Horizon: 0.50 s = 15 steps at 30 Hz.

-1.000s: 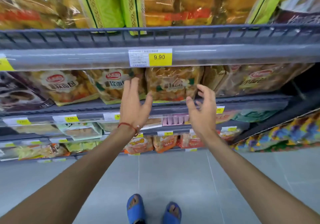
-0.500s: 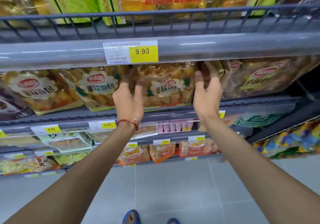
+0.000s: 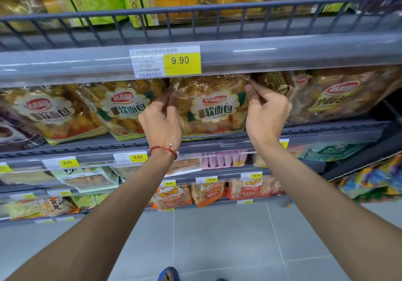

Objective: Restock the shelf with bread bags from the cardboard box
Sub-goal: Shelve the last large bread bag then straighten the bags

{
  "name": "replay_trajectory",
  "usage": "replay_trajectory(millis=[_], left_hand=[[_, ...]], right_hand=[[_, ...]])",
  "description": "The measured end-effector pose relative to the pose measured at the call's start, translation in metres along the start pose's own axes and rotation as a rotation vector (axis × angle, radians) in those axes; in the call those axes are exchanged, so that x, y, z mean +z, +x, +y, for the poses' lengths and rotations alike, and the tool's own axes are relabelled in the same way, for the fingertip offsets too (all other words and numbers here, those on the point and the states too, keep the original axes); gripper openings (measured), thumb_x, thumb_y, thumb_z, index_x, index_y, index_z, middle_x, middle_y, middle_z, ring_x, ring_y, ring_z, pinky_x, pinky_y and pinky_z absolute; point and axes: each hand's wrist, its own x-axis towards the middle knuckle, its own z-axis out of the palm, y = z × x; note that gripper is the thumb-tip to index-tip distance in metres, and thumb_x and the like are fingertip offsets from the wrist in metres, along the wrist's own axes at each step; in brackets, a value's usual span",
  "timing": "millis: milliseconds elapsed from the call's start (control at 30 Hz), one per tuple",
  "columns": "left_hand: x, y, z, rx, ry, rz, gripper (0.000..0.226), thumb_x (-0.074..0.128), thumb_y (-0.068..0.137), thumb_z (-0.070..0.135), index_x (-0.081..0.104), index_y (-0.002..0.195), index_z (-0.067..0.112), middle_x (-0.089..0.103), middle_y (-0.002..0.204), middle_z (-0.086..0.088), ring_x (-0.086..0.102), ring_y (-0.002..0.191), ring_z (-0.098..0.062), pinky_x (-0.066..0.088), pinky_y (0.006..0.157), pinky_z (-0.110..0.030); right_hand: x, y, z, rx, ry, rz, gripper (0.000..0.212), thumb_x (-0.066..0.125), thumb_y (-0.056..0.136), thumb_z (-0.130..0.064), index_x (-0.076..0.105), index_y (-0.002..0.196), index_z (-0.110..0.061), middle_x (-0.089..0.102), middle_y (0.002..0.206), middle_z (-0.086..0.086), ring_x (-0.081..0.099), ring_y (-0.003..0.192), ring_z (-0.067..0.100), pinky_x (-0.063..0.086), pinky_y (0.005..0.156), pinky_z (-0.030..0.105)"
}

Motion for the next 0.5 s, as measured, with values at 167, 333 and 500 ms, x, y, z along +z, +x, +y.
replay_trajectory(millis=[167, 333, 500], left_hand=[[0.006, 0.000, 0.003, -0.014, -0.055, 0.031, 0.026, 0.055, 0.099, 0.031, 0.074, 0.114, 0.020, 0.070, 0.078, 0.002, 0.057, 0.067, -0.009, 0.043, 0.064, -0.017], [0.006, -0.019, -0.007, 0.008, -0.084, -0.168, 0.044, 0.051, 0.099, 0.035, 0.046, 0.141, 0.021, 0.059, 0.125, -0.009, 0.054, 0.116, -0.024, 0.043, 0.097, -0.030], [-0.002, -0.040, -0.032, -0.010, 0.036, -0.170, 0.050, 0.054, 0.099, 0.034, 0.039, 0.141, 0.011, 0.038, 0.140, -0.008, 0.039, 0.131, -0.024, 0.035, 0.108, -0.031]], right_hand=[[0.001, 0.006, 0.003, 0.011, -0.032, -0.014, 0.023, 0.061, 0.101, -0.023, 0.078, 0.118, -0.023, 0.072, 0.092, -0.018, 0.067, 0.086, 0.006, 0.056, 0.089, 0.028], [-0.002, -0.012, 0.020, -0.063, -0.080, -0.099, 0.037, 0.044, 0.109, -0.030, 0.054, 0.144, -0.026, 0.067, 0.092, -0.003, 0.052, 0.066, 0.004, 0.049, 0.073, 0.024], [0.004, -0.061, 0.040, -0.150, -0.118, -0.169, 0.052, 0.057, 0.103, -0.024, 0.036, 0.150, -0.015, 0.032, 0.153, 0.007, 0.039, 0.138, 0.014, 0.036, 0.113, 0.032]])
